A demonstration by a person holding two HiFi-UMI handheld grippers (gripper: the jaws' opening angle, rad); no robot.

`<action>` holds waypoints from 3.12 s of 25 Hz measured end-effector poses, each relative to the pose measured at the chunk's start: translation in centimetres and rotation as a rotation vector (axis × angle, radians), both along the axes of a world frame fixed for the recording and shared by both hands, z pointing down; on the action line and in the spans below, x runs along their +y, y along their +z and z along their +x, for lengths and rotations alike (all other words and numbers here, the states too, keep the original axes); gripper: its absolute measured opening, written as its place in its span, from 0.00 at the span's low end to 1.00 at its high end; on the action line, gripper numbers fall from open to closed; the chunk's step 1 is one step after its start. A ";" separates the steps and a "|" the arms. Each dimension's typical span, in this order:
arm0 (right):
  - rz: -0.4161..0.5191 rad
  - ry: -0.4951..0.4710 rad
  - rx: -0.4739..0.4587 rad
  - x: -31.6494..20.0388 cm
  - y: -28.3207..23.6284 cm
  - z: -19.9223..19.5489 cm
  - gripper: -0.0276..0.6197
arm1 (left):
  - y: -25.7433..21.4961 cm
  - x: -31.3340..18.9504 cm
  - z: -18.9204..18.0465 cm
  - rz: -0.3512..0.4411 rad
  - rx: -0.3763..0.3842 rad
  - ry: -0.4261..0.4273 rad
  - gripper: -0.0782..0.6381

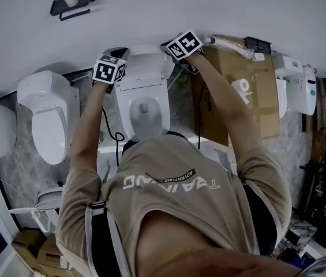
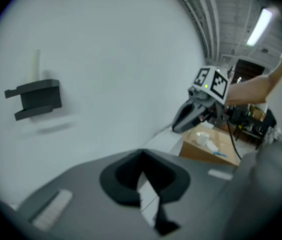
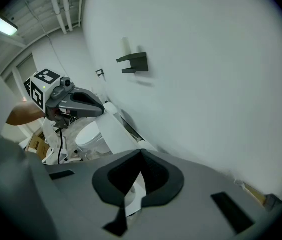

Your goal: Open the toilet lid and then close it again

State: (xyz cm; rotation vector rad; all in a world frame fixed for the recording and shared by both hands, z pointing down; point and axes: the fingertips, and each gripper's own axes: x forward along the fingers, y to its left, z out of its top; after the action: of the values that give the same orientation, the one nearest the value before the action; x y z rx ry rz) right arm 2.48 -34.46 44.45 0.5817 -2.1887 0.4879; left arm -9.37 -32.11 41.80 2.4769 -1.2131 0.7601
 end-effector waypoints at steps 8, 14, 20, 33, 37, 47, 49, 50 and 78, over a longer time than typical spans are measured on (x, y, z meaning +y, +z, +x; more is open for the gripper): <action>0.020 -0.016 0.019 4.1 0.2 0.5 0.06 | 0.2 4.3 0.6 0.002 0.008 0.016 0.12; 0.006 -0.005 -0.011 8.2 0.8 1.1 0.06 | 0.9 8.4 1.1 -0.004 0.018 0.024 0.12; 0.005 0.013 -0.028 12.1 1.6 1.7 0.06 | 1.9 12.3 1.7 -0.014 0.037 0.020 0.12; -0.078 0.084 -0.055 19.3 4.5 2.9 0.06 | 4.6 19.7 2.7 -0.106 0.093 0.066 0.12; -0.115 0.110 -0.048 21.4 5.6 3.3 0.06 | 5.7 21.8 3.1 -0.139 0.112 0.088 0.12; -0.193 0.174 -0.025 26.0 7.9 4.1 0.06 | 8.0 26.4 3.9 -0.233 0.175 0.112 0.12; -0.212 0.180 -0.021 26.9 8.5 4.1 0.06 | 8.5 27.2 4.0 -0.253 0.185 0.120 0.12; -0.214 0.180 -0.020 27.2 8.7 4.1 0.06 | 8.7 27.6 4.0 -0.262 0.189 0.124 0.12; -0.312 0.106 -0.024 39.0 19.4 5.6 0.06 | 20.2 39.3 5.7 -0.646 0.059 -0.019 0.12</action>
State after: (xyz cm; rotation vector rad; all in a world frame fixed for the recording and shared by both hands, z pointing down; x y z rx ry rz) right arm 8.04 4.58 63.89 0.5234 -2.0550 0.8772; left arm -3.70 7.14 62.05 1.9350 -0.7983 0.8942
